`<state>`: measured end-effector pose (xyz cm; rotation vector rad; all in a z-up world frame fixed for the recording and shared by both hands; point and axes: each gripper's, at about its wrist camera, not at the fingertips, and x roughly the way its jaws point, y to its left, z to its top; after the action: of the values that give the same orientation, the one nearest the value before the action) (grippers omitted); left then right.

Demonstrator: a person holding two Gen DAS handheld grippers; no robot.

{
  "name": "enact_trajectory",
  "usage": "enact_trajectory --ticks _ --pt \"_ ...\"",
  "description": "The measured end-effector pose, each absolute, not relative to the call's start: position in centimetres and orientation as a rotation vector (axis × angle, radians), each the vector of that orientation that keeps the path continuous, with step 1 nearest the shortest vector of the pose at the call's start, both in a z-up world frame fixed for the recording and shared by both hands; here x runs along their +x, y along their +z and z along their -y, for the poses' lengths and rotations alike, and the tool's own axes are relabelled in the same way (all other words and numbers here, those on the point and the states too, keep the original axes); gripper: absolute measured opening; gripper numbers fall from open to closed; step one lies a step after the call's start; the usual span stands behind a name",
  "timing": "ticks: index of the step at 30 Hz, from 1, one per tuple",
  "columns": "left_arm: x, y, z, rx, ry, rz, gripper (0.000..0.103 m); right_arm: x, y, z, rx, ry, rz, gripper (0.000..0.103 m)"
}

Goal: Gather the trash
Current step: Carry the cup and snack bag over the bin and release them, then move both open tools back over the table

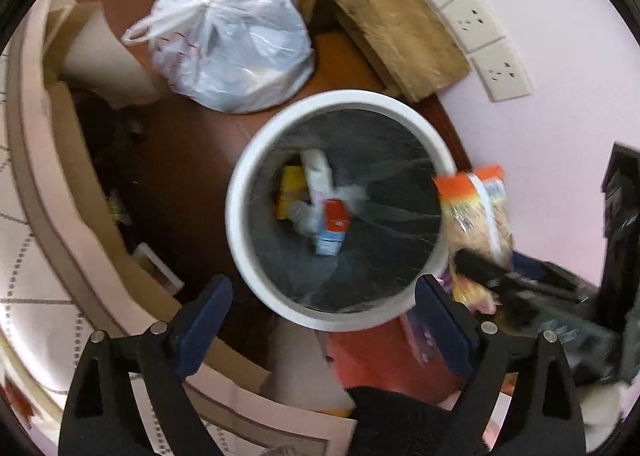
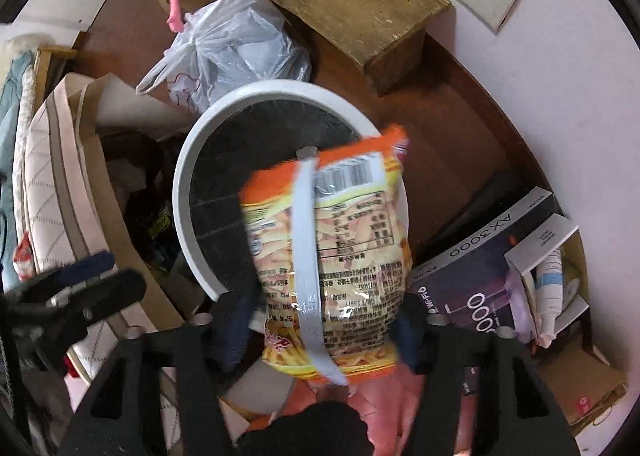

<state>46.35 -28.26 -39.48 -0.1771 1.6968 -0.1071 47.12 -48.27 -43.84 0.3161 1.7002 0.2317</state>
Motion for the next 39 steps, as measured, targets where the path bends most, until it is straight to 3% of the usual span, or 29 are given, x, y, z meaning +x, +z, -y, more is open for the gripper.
enact_trajectory --ticks 1,9,21,39 --pt "46.0 -39.1 28.0 -0.167 -0.089 -1.678 0.094 47.3 -43.9 48.4 0.341 0.230 -1.702 0.086" --pt "43.7 -36.4 26.4 -0.084 0.025 -1.539 0.094 46.1 -41.4 49.2 0.395 0.211 -1.652 0.103" --pt "39.4 -30.9 26.1 0.014 0.081 -1.396 0.094 41.2 -33.7 46.9 0.121 0.174 -1.483 0.103" --pt "33.2 -21.0 25.5 -0.047 0.053 -1.208 0.094 34.0 -21.6 46.2 0.104 0.193 -1.295 0.103"
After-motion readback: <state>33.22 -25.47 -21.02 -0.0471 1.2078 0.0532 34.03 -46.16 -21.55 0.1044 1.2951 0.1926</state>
